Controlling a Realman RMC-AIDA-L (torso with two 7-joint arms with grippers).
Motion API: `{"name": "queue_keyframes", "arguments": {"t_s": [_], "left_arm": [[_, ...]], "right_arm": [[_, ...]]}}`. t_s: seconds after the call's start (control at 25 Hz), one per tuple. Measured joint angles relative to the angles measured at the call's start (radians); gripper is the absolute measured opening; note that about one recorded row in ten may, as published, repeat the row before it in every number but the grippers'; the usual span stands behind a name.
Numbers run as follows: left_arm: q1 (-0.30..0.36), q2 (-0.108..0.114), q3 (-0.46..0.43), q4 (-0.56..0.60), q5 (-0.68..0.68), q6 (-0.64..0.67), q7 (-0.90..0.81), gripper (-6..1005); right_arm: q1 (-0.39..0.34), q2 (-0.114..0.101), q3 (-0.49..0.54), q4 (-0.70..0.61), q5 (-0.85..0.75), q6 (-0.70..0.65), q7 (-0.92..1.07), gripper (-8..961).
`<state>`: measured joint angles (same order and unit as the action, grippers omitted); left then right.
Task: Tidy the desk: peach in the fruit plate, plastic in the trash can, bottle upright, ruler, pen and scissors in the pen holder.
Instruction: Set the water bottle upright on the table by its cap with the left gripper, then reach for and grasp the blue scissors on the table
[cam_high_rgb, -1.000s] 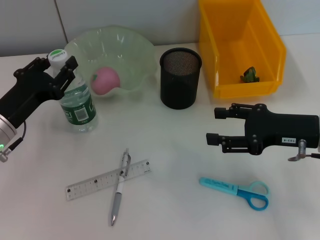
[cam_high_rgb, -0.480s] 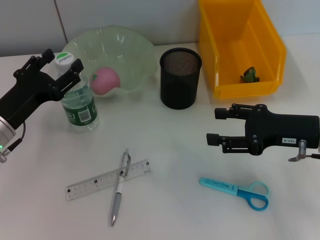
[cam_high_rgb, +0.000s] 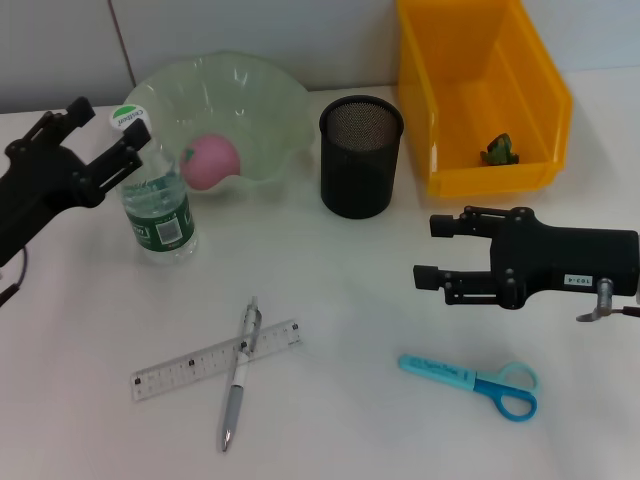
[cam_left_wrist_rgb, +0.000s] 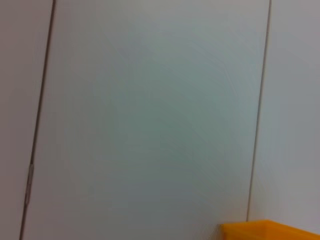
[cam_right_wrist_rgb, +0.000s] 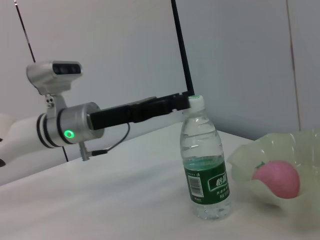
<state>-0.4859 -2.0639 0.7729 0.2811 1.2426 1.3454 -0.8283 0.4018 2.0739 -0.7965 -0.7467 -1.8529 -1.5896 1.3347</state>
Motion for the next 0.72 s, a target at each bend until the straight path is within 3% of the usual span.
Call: {"name": "queue_keyframes", "arguments": {"t_s": [0.12, 0.16, 0.32, 0.4, 0.6, 0.64, 0.68, 0.72], "left_arm": [[0.035, 0.002, 0.026, 0.052, 0.001, 0.022, -0.048, 808], [0.073, 0.008, 0.058, 0.108, 0.002, 0.048, -0.105, 808], [0.116, 0.024, 0.101, 0.169, 0.002, 0.090, -0.182, 807], [0.158, 0.072, 0.192, 0.216, 0.007, 0.178, -0.297, 807], [0.159, 0.078, 0.201, 0.219, 0.013, 0.191, -0.313, 805], [0.156, 0.100, 0.227, 0.250, 0.103, 0.265, -0.412, 805], [0.149, 0.090, 0.227, 0.292, 0.199, 0.292, -0.452, 805], [0.149, 0.090, 0.227, 0.292, 0.199, 0.292, -0.452, 805]], "right_arm": [[-0.001, 0.000, 0.002, 0.000, 0.000, 0.001, 0.000, 768], [-0.001, 0.000, 0.004, 0.000, 0.000, 0.002, 0.000, 768], [-0.001, 0.000, 0.007, 0.000, 0.000, 0.003, 0.000, 769], [-0.001, -0.001, 0.008, 0.000, 0.000, 0.004, 0.000, 769], [-0.001, -0.003, 0.008, 0.001, 0.000, 0.004, 0.000, 769], [-0.001, -0.004, 0.008, 0.002, -0.001, 0.003, 0.000, 769], [-0.002, -0.004, 0.010, 0.002, -0.009, 0.002, 0.000, 769], [-0.002, -0.004, 0.010, 0.002, -0.009, 0.002, 0.000, 769]]}}
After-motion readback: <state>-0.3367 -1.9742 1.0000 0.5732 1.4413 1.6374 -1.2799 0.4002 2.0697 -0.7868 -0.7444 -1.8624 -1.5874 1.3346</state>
